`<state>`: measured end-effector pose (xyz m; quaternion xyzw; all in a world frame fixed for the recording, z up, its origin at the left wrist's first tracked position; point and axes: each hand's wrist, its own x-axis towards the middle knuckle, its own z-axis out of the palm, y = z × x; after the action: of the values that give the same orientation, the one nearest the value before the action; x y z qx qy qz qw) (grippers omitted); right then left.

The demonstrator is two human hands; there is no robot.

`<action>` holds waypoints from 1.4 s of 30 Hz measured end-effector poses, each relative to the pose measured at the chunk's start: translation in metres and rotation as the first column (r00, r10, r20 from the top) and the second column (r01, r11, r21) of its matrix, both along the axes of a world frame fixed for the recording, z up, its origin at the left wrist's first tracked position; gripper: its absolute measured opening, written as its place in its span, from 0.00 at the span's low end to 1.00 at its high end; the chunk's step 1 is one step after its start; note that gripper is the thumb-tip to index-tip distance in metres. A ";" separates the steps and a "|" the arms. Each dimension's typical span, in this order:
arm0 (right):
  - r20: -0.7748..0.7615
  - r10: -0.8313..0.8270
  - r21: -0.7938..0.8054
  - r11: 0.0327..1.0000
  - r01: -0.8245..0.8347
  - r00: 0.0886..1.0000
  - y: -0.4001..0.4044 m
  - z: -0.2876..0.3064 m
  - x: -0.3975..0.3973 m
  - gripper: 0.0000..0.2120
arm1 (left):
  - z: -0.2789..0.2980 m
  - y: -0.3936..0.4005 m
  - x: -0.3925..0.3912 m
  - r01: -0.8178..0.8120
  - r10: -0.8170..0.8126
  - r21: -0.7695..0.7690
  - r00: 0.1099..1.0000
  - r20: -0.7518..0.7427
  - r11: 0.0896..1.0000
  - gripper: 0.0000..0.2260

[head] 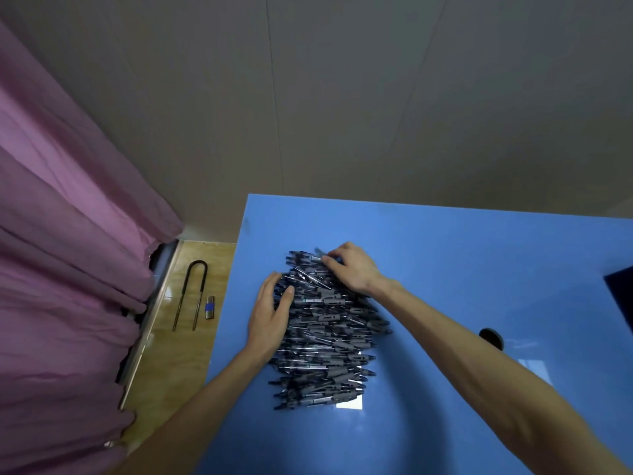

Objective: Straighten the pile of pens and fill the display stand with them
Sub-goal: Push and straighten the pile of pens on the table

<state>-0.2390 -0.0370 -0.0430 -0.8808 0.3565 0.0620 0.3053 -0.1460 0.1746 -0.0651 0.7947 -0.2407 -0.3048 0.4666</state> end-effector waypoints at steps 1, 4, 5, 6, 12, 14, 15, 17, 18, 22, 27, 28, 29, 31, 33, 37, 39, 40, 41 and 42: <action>0.012 0.047 0.011 0.999 -0.047 0.999 0.003 -0.001 0.005 0.22 | 0.000 -0.001 0.001 0.005 -0.005 0.004 1.000 0.002 1.000 0.24; 0.030 0.185 -0.022 0.983 -0.185 0.982 0.013 -0.003 0.014 0.20 | 0.002 -0.001 0.001 0.000 0.000 0.002 1.000 0.013 1.000 0.28; 0.024 0.225 -0.037 0.974 -0.224 0.974 0.014 -0.003 0.016 0.20 | 0.002 -0.001 0.001 -0.005 0.005 0.000 1.000 0.018 1.000 0.29; 0.012 0.265 -0.056 0.963 -0.264 0.964 0.016 -0.002 0.017 0.19 | 0.003 -0.001 0.002 -0.009 0.009 0.001 1.000 0.024 1.000 0.30; -0.022 0.340 -0.119 0.933 -0.340 0.940 0.010 0.003 0.012 0.21 | 0.008 -0.021 0.023 -0.020 0.020 0.049 1.000 -0.003 0.999 0.33; 0.063 0.235 -0.060 0.971 -0.231 0.970 0.004 0.003 0.000 0.21 | 0.008 -0.028 0.030 0.047 -0.048 0.089 0.999 0.002 0.995 0.34; 0.129 0.156 -0.019 0.988 -0.155 0.979 0.000 0.000 -0.008 0.21 | 0.007 -0.030 0.032 0.082 -0.083 0.100 0.997 0.009 0.992 0.34; 0.220 -0.037 0.077 0.997 0.021 0.975 -0.009 -0.007 -0.026 0.21 | 0.004 -0.034 0.036 0.121 -0.122 0.107 0.993 0.002 0.987 0.34; 0.228 -0.121 0.107 0.989 0.099 0.966 -0.012 -0.011 -0.035 0.21 | 0.004 -0.035 0.038 0.126 -0.127 0.105 0.992 -0.003 0.986 0.33; 0.259 -0.338 0.137 0.940 0.312 0.905 -0.012 -0.024 -0.056 0.23 | 0.005 -0.040 0.044 0.125 -0.123 0.061 0.992 -0.040 0.990 0.30; 0.369 -0.748 0.372 0.662 0.650 0.551 0.034 -0.017 -0.101 0.23 | 0.009 -0.038 0.043 0.109 -0.106 0.050 0.993 -0.049 0.993 0.31; 0.371 -0.797 0.434 0.602 0.670 0.477 0.047 -0.015 -0.112 0.22 | 0.010 -0.031 0.041 0.072 -0.070 0.036 0.995 -0.066 0.997 0.30; 0.375 -0.821 0.475 0.569 0.671 0.430 0.059 -0.014 -0.122 0.22 | 0.010 -0.023 0.037 0.028 -0.027 0.015 0.996 -0.081 0.999 0.29; 0.382 -0.827 0.516 0.561 0.648 0.412 0.082 -0.015 -0.132 0.22 | 0.009 -0.002 0.024 -0.028 0.026 -0.018 0.994 -0.102 0.999 0.27; 0.369 -0.813 0.518 0.583 0.626 0.451 0.100 -0.021 -0.130 0.25 | 0.004 0.017 0.010 -0.026 0.024 -0.018 0.995 -0.093 0.999 0.27; 0.387 -0.677 0.345 0.736 0.583 0.625 0.125 -0.032 -0.115 0.37 | -0.009 0.037 -0.011 0.098 -0.098 0.013 0.993 0.069 0.995 0.39; 0.388 -0.615 0.270 0.788 0.553 0.686 0.135 -0.035 -0.107 0.37 | -0.013 0.041 -0.017 0.169 -0.182 0.080 0.961 0.207 0.982 0.41; 0.389 -0.592 0.243 0.805 0.541 0.706 0.140 -0.035 -0.103 0.37 | -0.015 0.041 -0.020 0.184 -0.209 0.118 0.943 0.258 0.976 0.41; 0.388 -0.575 0.221 0.816 0.533 0.720 0.144 -0.034 -0.099 0.36 | -0.016 0.040 -0.021 0.188 -0.224 0.145 0.931 0.288 0.971 0.41; 0.383 -0.562 0.206 0.826 0.525 0.733 0.148 -0.034 -0.096 0.35 | -0.017 0.038 -0.023 0.186 -0.228 0.161 0.925 0.305 0.969 0.41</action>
<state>-0.3350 0.1105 -0.0773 -0.7157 0.5194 -0.2098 0.4170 -0.1690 0.2127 -0.0819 0.8321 -0.3756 -0.2340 0.3342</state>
